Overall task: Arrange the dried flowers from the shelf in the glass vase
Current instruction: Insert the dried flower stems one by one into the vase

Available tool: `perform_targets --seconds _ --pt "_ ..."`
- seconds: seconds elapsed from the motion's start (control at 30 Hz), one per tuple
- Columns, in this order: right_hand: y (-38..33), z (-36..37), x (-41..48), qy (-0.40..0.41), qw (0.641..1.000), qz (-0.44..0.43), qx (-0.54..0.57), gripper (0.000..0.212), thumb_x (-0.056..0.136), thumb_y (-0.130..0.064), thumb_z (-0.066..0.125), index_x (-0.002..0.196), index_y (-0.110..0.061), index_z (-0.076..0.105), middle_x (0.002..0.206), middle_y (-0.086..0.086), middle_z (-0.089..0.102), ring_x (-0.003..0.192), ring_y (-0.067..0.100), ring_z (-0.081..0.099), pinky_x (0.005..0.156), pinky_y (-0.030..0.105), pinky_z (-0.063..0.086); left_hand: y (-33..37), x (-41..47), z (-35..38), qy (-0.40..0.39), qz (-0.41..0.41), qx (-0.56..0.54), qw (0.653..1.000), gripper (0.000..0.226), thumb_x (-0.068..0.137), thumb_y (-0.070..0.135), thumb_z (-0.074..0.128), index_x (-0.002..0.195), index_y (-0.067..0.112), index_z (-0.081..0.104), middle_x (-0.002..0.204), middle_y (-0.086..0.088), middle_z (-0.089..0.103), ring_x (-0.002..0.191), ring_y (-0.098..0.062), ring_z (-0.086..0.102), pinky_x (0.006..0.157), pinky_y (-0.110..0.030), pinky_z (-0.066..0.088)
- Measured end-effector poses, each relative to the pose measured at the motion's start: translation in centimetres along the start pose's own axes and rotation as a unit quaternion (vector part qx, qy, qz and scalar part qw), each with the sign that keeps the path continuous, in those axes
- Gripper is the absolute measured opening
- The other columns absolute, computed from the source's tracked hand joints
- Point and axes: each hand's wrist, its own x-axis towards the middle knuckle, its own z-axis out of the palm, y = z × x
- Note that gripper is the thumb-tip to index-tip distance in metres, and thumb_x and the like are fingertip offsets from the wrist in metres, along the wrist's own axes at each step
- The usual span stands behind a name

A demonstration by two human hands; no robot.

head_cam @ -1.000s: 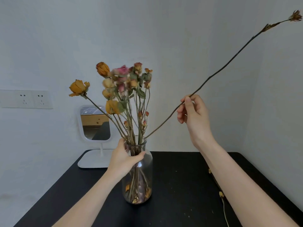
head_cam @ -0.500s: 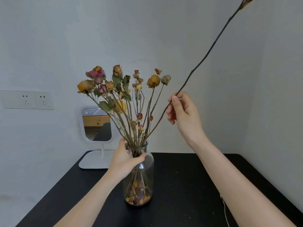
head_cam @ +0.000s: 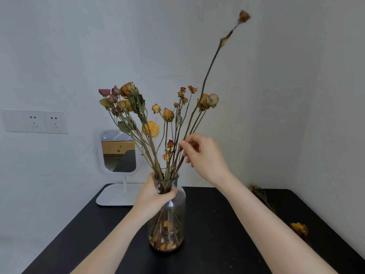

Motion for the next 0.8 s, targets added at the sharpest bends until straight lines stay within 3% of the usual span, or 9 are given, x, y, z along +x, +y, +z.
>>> perform_targets --seconds 0.07,0.2,0.33,0.47,0.53,0.6,0.67,0.8 --pt "0.2 0.6 -0.1 0.003 1.0 0.01 -0.014 0.016 0.094 -0.022 0.053 0.086 -0.011 0.062 0.066 -0.005 0.054 0.063 0.011 0.054 0.059 0.023 0.047 0.0 0.2 0.0 -0.005 0.001 -0.001 1.0 0.054 0.073 0.029 0.075 0.112 0.033 0.038 0.094 0.029 0.05 0.085 0.016 0.046 0.062 -0.003 0.034" --pt "0.5 1.5 -0.5 0.011 0.998 0.002 -0.068 0.016 0.09 -0.026 0.058 0.086 -0.012 0.065 0.066 -0.009 0.054 0.059 0.004 0.052 0.054 0.011 0.039 -0.2 0.2 0.1 -0.006 0.003 0.001 1.0 0.054 0.073 0.027 0.074 0.115 0.03 0.039 0.095 0.025 0.053 0.087 0.011 0.049 0.064 -0.006 0.035" --pt "0.3 1.6 -0.5 0.038 0.996 0.007 -0.074 0.012 0.088 -0.029 0.061 0.083 -0.018 0.058 0.062 -0.01 0.052 0.056 0.003 0.051 0.052 0.012 0.037 -0.4 0.1 0.3 -0.006 0.008 -0.003 1.0 0.057 0.074 0.028 0.073 0.12 0.029 0.039 0.102 0.024 0.053 0.093 0.005 0.051 0.071 -0.006 0.035" --pt "-0.8 0.8 0.4 0.092 0.994 -0.007 -0.053 0.015 0.088 -0.031 0.059 0.077 -0.019 0.058 0.056 -0.012 0.05 0.049 -0.001 0.051 0.045 0.007 0.036 -0.3 0.0 0.2 -0.007 0.009 0.005 1.0 0.055 0.074 0.031 0.073 0.117 0.032 0.037 0.096 0.03 0.05 0.087 0.013 0.047 0.068 -0.005 0.034" --pt "-1.3 0.5 0.6 0.117 0.993 -0.011 -0.025 0.019 0.09 -0.03 0.056 0.076 -0.018 0.058 0.055 -0.01 0.052 0.049 0.001 0.052 0.048 0.011 0.041 -0.3 0.0 0.2 -0.006 0.005 0.005 1.0 0.054 0.074 0.031 0.073 0.115 0.033 0.037 0.095 0.029 0.05 0.085 0.013 0.047 0.065 -0.005 0.035" --pt "-1.4 0.3 0.6 0.132 0.991 -0.01 -0.007 0.021 0.092 -0.029 0.054 0.079 -0.014 0.06 0.06 -0.002 0.059 0.055 0.01 0.057 0.056 0.027 0.051 -0.3 0.0 0.2 -0.006 0.006 0.006 1.0 0.053 0.074 0.031 0.073 0.113 0.034 0.036 0.094 0.029 0.05 0.085 0.014 0.046 0.063 -0.004 0.035" --pt "-1.2 0.4 0.4 0.117 0.993 -0.007 -0.025 0.022 0.093 -0.027 0.053 0.08 -0.011 0.06 0.065 0.003 0.062 0.061 0.017 0.061 0.061 0.034 0.054 -0.2 -0.1 0.2 -0.008 0.006 0.004 1.0 0.053 0.074 0.03 0.072 0.113 0.034 0.036 0.095 0.03 0.049 0.086 0.014 0.047 0.063 -0.004 0.035" --pt "-0.3 1.2 -0.1 0.006 0.998 0.042 -0.052 0.019 0.091 -0.027 0.057 0.079 -0.012 0.06 0.066 0.0 0.062 0.057 0.011 0.057 0.057 0.025 0.051 -0.3 -0.1 0.2 -0.008 0.009 -0.001 1.0 0.054 0.074 0.03 0.073 0.114 0.033 0.036 0.097 0.031 0.049 0.088 0.015 0.046 0.066 -0.004 0.034"
